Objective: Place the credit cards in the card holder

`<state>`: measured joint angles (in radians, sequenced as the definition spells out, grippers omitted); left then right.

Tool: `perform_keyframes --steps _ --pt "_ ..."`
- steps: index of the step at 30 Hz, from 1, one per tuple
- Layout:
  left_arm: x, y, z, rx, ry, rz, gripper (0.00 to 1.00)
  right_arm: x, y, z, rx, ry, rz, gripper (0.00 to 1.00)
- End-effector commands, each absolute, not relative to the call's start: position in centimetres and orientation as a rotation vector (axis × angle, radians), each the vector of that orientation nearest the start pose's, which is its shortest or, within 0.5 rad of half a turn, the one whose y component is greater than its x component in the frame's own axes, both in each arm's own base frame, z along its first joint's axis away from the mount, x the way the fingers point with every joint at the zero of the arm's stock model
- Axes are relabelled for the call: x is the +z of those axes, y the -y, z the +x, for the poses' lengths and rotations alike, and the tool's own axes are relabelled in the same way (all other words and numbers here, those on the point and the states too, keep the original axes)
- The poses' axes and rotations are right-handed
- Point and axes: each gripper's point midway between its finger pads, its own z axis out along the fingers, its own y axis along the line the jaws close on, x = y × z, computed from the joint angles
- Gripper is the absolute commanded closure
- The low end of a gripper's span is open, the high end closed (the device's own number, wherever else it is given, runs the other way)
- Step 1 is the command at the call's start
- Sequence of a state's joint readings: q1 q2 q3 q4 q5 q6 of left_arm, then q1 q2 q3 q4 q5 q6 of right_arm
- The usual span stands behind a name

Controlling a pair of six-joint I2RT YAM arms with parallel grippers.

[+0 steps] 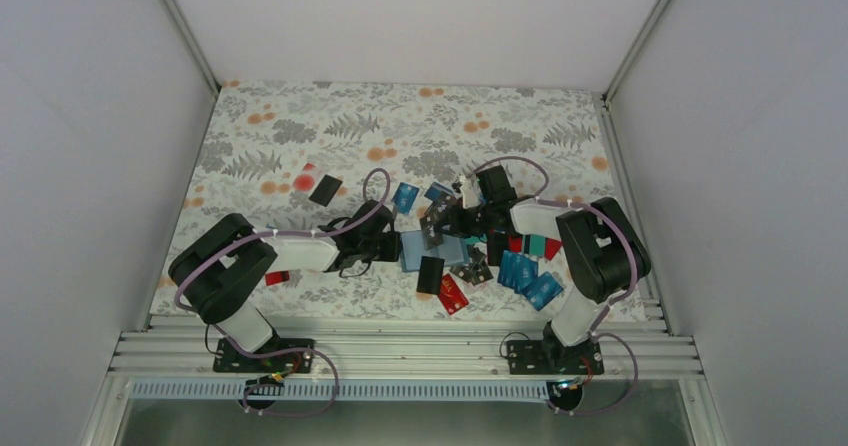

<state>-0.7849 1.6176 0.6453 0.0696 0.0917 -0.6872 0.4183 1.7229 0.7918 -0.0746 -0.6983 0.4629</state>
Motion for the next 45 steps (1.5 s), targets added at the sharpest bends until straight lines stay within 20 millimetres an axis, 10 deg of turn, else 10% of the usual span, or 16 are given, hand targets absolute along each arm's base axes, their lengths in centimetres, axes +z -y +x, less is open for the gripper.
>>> perform_keyframes --steps 1,45 --pt "-1.5 25.3 23.5 -0.566 -2.742 0.09 0.96 4.6 -24.6 28.3 1.202 -2.69 -0.2 0.96" --pt "-2.0 25.8 23.4 -0.547 -2.776 0.043 0.98 0.2 -26.0 23.8 1.385 -2.765 -0.069 0.96"
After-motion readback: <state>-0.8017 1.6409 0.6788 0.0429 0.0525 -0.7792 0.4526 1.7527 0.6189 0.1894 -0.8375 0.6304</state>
